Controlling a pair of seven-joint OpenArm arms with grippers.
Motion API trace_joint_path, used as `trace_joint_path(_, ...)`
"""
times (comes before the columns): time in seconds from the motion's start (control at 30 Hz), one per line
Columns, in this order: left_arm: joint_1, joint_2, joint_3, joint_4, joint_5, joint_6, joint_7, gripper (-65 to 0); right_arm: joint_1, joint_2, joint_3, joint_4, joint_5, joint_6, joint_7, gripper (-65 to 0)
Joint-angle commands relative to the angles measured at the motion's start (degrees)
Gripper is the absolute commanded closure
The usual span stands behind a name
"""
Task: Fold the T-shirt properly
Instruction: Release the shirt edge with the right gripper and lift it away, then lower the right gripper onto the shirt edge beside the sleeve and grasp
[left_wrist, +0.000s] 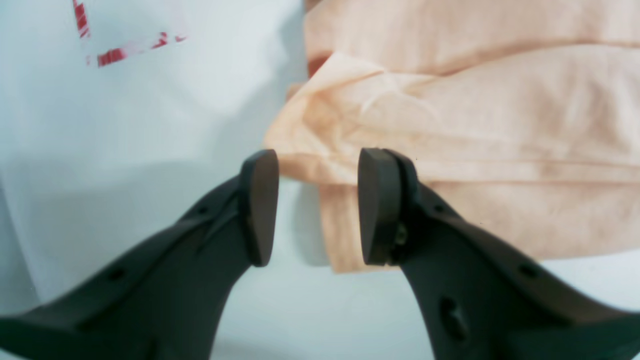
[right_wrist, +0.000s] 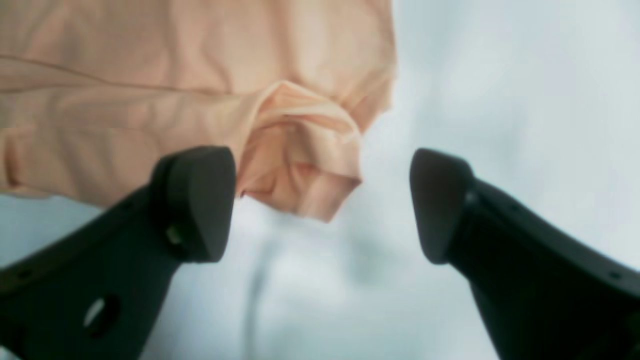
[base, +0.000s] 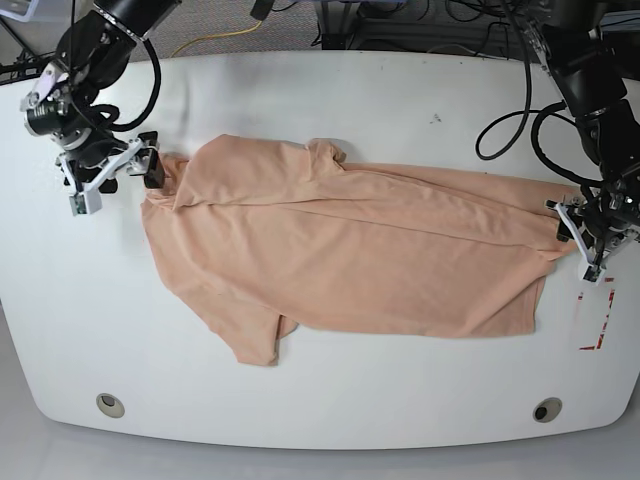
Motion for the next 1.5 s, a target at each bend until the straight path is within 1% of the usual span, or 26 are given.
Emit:
trace_joint_path(0.0, -1.3, -2.1, -1.9, 3.4, -1.6, 0.3, -1.0, -24.6, -0.8, 0.9, 2.6, 1.1, 8.8, 0.0, -5.1, -49.1)
trace_joint_path(0.07, -1.3, -2.2, -3.1, 5.0, -3.4, 0.3, -1.0, -24.6, -2.4, 0.8, 2.5, 1.1, 13.6, 0.0, -6.2, -47.9)
trace_joint_path(0.17, -0.1, -2.2, -3.1, 5.2, -4.0, 0.3, -1.0, -24.6, -4.7, 0.4, 0.6, 0.8, 17.0, 0.0, -6.2, -46.6)
trace_joint_path(0.27, 0.7, -1.8, -3.0, 5.2, -4.0, 0.3, -1.0, -24.6, -5.6, -1.0, -1.8, -1.2, 17.4, 0.0, -6.2, -46.5)
trace_joint_path(0.37, 2.7, -1.5, -2.8, 5.1, -4.1, 0.3, -1.1, -24.6, -5.7, -2.6, -1.8, -4.6, 17.3, 0.0, -6.2, -46.5)
trace_joint_path(0.47, 3.7, 0.6, -1.6, 5.4, -4.0, 0.3, -1.2, -24.6, -5.4, -3.4, -2.2, -9.5, 17.6, 0.0, -6.1, -47.2)
trace_joint_path(0.6, 5.4, 1.0, -1.6, 5.2, -4.0, 0.3, -1.3, -24.6, -4.5, -4.7, -2.3, -12.3, 17.6, 0.0, -6.1, -47.4)
trace_joint_path(0.67, 5.9, 1.1, -1.6, 5.2, -4.0, 0.3, -1.6, -24.6, -4.4, -5.1, -2.6, -12.6, 17.6, 0.0, -6.1, -47.4)
trace_joint_path(0.77, 6.3, 1.1, -1.6, 5.2, -4.0, 0.3, -2.4, -24.6, -4.3, -5.8, -5.3, -12.6, 17.3, 0.0, -5.8, -46.8)
trace_joint_path(0.87, 7.1, 0.9, -1.6, 5.1, -3.9, 0.3, -4.2, -24.6, -4.3, -6.8, -6.8, -12.7, 17.6, 0.0, -3.8, -46.6)
trace_joint_path(0.93, 7.4, 0.8, -1.6, 5.1, -3.9, 0.3, -5.1, -24.6, -4.3, -7.3, -7.6, -12.7, 17.4, 0.0, -3.5, -46.5)
trace_joint_path(0.97, 7.4, 0.7, -1.6, 5.1, -3.9, 0.3, -5.7, -24.6, -4.3, -7.7, -7.8, -12.5, 17.3, 0.0, -3.3, -45.3)
trace_joint_path(1.03, 7.4, 0.7, -1.6, 4.9, -3.8, 0.3, -6.0, -24.6, -4.3, -8.3, -7.9, -12.6, 17.3, 0.0, -3.3, -40.3)
trace_joint_path(1.13, 7.2, 0.7, -1.5, 2.5, -3.8, 0.3, -6.1, -24.6, -4.3, -8.6, -7.9, -12.6, 17.2, 0.0, -3.2, -23.9)
trace_joint_path(1.17, 7.1, 0.7, -1.5, 1.5, -3.8, 0.3, -6.1, -24.6, -4.2, -8.7, -8.0, -12.6, 17.2, 0.0, -3.2, -17.6)
trace_joint_path(1.23, 6.7, 0.7, -1.5, -0.2, -3.8, 0.3, -6.2, -24.6, -4.2, -9.0, -8.0, -12.4, 17.4, 0.0, -3.2, -7.6)
trace_joint_path(1.27, 6.3, 0.7, -1.5, -0.7, -3.8, 0.3, -6.3, -24.6, -4.2, -9.0, -8.0, -12.3, 17.6, 0.0, -3.2, -4.1)
trace_joint_path(1.33, 6.0, 0.7, -1.5, -1.6, -3.8, 0.3, -7.4, -24.6, -4.2, -8.9, -8.0, -11.2, 17.7, 0.0, -3.2, 0.0)
trace_joint_path(1.47, 5.5, 1.0, -1.5, -4.3, -1.1, 0.3, -9.8, -24.6, -5.1, -8.9, -8.0, -6.2, 17.7, 0.0, -3.6, 0.0)
